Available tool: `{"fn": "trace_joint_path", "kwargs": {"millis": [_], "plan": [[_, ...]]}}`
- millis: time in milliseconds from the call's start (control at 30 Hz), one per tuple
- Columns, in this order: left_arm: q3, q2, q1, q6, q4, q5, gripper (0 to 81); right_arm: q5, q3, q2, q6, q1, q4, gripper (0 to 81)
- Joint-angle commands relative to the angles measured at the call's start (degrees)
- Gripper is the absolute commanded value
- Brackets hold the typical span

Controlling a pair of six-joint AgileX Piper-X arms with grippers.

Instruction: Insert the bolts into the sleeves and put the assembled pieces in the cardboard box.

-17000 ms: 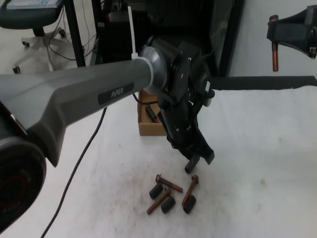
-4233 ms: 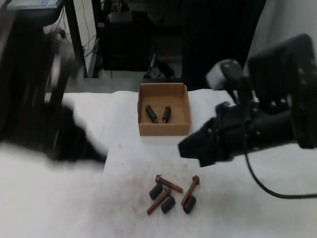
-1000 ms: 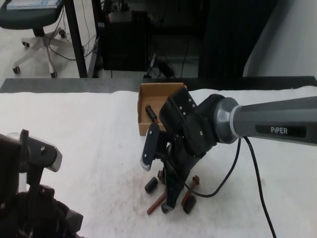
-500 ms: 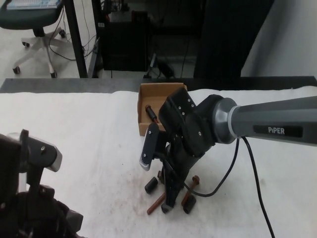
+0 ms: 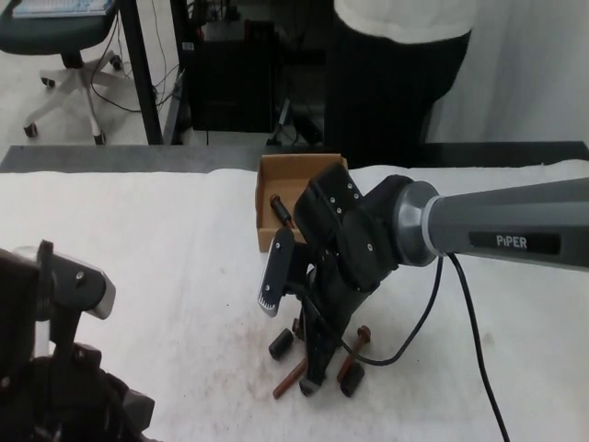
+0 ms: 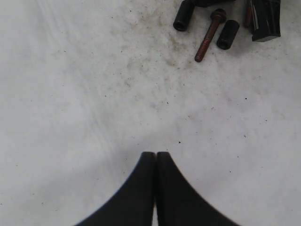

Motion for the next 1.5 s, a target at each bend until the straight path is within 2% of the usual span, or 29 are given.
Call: {"fn": "trace_joint_path", "kwargs": {"millis": [0, 167, 233, 467, 733, 900, 1000, 1167, 1267, 1467], "plan": [[0.08, -0.48, -0.07, -0.08, -0.23, 1.35, 0.3, -0.6, 0.55, -0.73, 6.73, -0.17, 3.9, 0.8], [0.08, -0.48, -0.07, 2.59, -3.79, 14.08, 0.3, -3.09, 0.55, -9.6, 19.92, -1.87, -0.03, 0.8], [0.08, -0.48, -0.07, 2.59, -6.81, 16.63, 0.3, -3.58, 0.55, -14.27, 23.94, -3.0, -1.69, 0.8], [-3.26, 6.4, -0.07, 3.16, -13.08, 15.9, 0.3, -3.61, 0.55, -27.5, 26.45, -7.66, 2.65, 0.8], [-18.64, 31.56, -1.12, 6.33, -8.49, 15.9, 0.3, -5.29, 1.47, -38.13, 27.77, -12.1, 7.94, 0.8], [-30.83, 46.7, -4.98, 11.62, -0.46, 14.87, 0.8, -7.97, 5.23, -43.4, 30.69, -15.42, 8.7, 0.8], [-37.89, 52.69, -7.69, 11.6, 1.77, 12.94, 9.0, -8.9, 7.83, -45.75, 31.66, -17.19, 8.74, 0.8], [-46.85, 60.37, -10.93, 11.6, 5.21, 4.72, 33.4, -12.39, 10.85, -48.93, 31.93, -20.17, 8.74, 0.8], [-50.56, 63.47, -11.51, 11.6, 8.32, 1.15, 35.7, -12.65, 11.79, -50.63, 31.93, -22.13, 8.74, 0.8], [-52.55, 67.05, -11.51, 11.6, 12.72, 0.83, 35.7, -15.35, 12.01, -52.51, 31.93, -26.07, 8.74, 0.8]]}}
